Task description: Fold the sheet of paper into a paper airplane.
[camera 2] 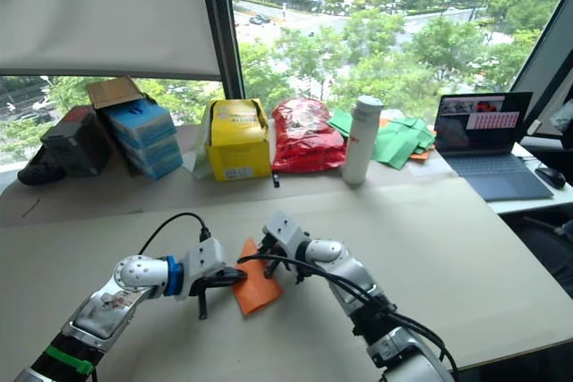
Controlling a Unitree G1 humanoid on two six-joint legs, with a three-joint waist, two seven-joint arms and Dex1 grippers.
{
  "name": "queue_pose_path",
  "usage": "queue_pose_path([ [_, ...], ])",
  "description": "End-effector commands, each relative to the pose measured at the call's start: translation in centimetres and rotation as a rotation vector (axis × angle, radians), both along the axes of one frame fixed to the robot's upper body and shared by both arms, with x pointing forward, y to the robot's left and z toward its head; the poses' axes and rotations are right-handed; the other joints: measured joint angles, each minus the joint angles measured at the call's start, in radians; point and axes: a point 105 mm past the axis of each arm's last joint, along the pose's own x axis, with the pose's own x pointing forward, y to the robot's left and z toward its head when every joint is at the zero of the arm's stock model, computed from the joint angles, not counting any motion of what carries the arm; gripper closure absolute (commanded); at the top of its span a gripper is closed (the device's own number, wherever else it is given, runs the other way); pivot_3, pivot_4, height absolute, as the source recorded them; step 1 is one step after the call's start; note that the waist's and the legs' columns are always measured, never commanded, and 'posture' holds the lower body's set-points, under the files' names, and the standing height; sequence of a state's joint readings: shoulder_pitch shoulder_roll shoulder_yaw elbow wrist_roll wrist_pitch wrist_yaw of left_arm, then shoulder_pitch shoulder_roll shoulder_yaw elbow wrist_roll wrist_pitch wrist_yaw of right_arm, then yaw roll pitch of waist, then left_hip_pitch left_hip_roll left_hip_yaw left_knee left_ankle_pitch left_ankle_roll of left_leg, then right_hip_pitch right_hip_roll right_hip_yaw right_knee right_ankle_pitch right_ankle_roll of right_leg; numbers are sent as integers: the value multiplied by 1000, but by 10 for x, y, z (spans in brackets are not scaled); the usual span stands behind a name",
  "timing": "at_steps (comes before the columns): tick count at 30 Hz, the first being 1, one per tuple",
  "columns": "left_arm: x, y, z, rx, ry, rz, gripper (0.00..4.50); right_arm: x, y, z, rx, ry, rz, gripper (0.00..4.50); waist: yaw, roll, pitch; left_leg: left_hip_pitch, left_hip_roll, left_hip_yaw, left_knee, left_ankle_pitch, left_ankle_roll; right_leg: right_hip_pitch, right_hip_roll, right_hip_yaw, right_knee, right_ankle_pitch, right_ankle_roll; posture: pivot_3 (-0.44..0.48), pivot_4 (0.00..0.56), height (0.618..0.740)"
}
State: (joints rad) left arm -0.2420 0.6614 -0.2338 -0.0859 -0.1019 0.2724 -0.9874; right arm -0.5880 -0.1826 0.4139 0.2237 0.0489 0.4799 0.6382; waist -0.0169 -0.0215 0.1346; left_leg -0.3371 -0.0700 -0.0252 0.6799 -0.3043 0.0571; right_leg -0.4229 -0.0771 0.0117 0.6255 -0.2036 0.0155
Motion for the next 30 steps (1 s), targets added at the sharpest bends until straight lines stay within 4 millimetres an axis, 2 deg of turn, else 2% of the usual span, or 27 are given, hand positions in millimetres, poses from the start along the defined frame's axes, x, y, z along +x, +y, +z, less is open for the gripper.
queue_pose_path([
  [1, -7, 5, -19, 57, 62, 5, 4488, 3, 2, -8, -46, 0, -1, 4500, -2, 0, 0, 0, 0, 0, 0, 0, 0, 0, 0, 0, 0, 0, 0, 0, 150, 740],
  [5, -7, 5, -19, 57, 60, 6, 4488, 7, 12, -7, -52, -17, 4, 4500, -2, 0, 0, 0, 0, 0, 0, 0, 0, 0, 0, 0, 0, 0, 0, 0, 150, 740],
  [9, -7, 5, -20, 55, 60, 10, 4488, 12, 5, -3, -47, -32, -14, 4500, -2, 1, 0, 0, 0, 0, 0, 0, 0, 0, 0, 0, 0, 0, 0, 0, 150, 740],
  [13, -7, 5, -20, 56, 62, 9, 4488, -1, 5, 24, 58, -112, 52, 4500, 1, 1, 1, -1, 0, 0, 0, 0, 0, -1, 0, 0, -1, 0, 0, 0, 150, 740],
  [16, -7, 6, -20, 57, 63, 10, 4488, -7, 7, 30, 95, -128, 63, 4500, 1, 2, 1, -3, 0, 0, -1, -1, 1, -2, 0, 0, -2, 0, 0, 0, 150, 740],
  [23, -7, 6, -20, 58, 63, 7, 4488, -26, -1, -1, -12, -51, 88, 4500, 1, 3, 2, -5, 0, 0, -1, -1, 1, -4, 0, 0, -2, 0, 0, 0, 150, 740],
  [30, -5, 7, -20, 62, 60, 7, 4488, -42, -8, -9, -34, -23, 90, 4500, 3, 3, 2, -5, 0, 0, -1, -1, 1, -3, 0, 0, -3, 0, 0, 0, 150, 740],
])
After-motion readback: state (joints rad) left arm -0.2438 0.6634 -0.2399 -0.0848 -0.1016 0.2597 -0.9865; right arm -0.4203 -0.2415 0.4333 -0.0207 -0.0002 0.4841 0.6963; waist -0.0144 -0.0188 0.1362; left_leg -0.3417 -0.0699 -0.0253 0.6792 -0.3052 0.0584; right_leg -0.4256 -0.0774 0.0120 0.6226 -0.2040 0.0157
